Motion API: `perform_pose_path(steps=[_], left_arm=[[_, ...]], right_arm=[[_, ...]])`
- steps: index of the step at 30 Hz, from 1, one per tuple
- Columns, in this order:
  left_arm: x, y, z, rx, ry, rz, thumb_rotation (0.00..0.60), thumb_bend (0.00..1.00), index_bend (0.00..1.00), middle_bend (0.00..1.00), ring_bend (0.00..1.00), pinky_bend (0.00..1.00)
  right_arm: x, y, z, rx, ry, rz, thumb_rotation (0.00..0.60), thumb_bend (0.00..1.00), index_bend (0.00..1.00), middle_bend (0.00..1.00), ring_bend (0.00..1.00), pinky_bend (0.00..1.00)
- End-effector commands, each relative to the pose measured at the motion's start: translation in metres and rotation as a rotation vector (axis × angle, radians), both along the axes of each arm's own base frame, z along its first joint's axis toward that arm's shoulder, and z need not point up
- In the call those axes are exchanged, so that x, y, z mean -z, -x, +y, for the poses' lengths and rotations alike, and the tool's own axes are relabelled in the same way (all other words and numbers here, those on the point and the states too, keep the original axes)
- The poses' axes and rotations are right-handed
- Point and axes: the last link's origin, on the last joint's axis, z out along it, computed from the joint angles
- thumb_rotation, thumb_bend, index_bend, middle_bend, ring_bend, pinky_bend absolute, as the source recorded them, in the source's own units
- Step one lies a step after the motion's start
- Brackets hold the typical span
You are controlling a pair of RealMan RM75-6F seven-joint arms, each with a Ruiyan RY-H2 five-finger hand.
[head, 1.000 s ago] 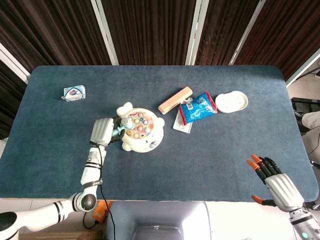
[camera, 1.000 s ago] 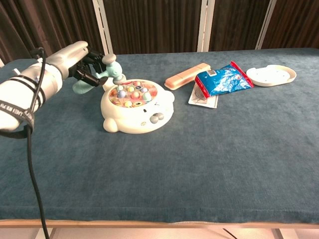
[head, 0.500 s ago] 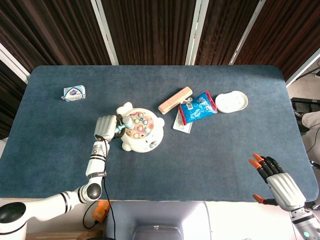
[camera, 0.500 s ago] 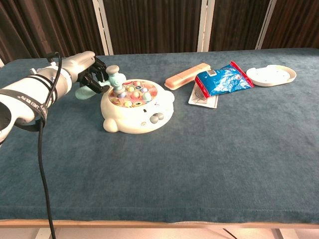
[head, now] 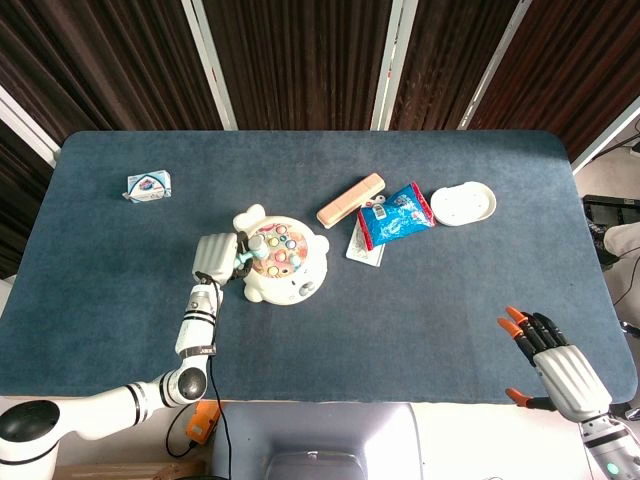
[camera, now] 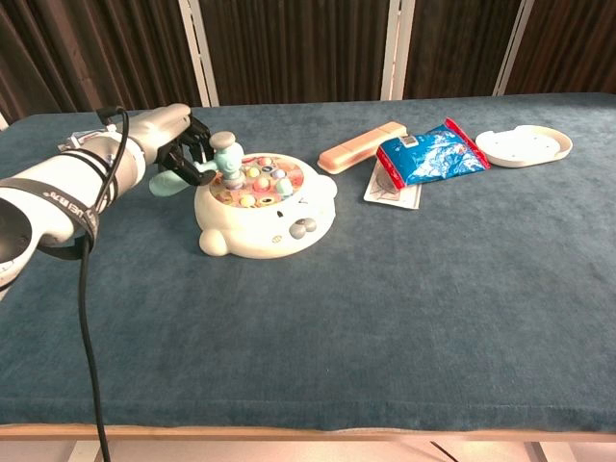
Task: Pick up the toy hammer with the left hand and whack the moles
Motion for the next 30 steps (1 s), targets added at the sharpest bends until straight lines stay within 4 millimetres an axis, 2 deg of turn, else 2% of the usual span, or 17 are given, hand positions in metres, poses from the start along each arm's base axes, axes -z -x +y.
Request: perform_pose_path(steps=[1,6,11,17,30], left_arm=[[-0.004,-0.006,0.0,0.019,-0.02,-0.01,0.6,0.79,0.73,1.0,1.0,1.0],[-0.011,-0.024,-0.003,0.055,-0.044,-0.056,0.6,0.79,0.73,1.0,1.0,1.0],[-0.004,-0.035,-0.009,0.07,-0.027,-0.042,0.6,0.79,0.73,1.0,1.0,1.0],[0.009,-0.034,-0.012,0.052,0.001,-0.029,0.6,0.79,0.73,1.0,1.0,1.0],[0.021,-0.025,-0.011,0.031,0.044,-0.017,0.6,0.79,0.74,1.0,0.99,1.0]], right_arm=[[0.0,0.0,0.0,-0.001,0.0,-0.002,0.6,0.2,0.0,0.0,0.0,0.0],[-0.002,0.0,0.001,-0.003,0.004,-0.008,0.6,0.2,0.0,0.0,0.0,0.0],[-0.003,0.0,0.002,-0.005,0.004,-0.011,0.6,0.2,0.0,0.0,0.0,0.0],[-0.006,0.001,0.002,-0.004,0.012,-0.02,0.6,0.2,0.0,0.0,0.0,0.0],[-0.008,0.002,0.003,-0.004,0.018,-0.021,0.6,0.2,0.0,0.0,0.0,0.0]])
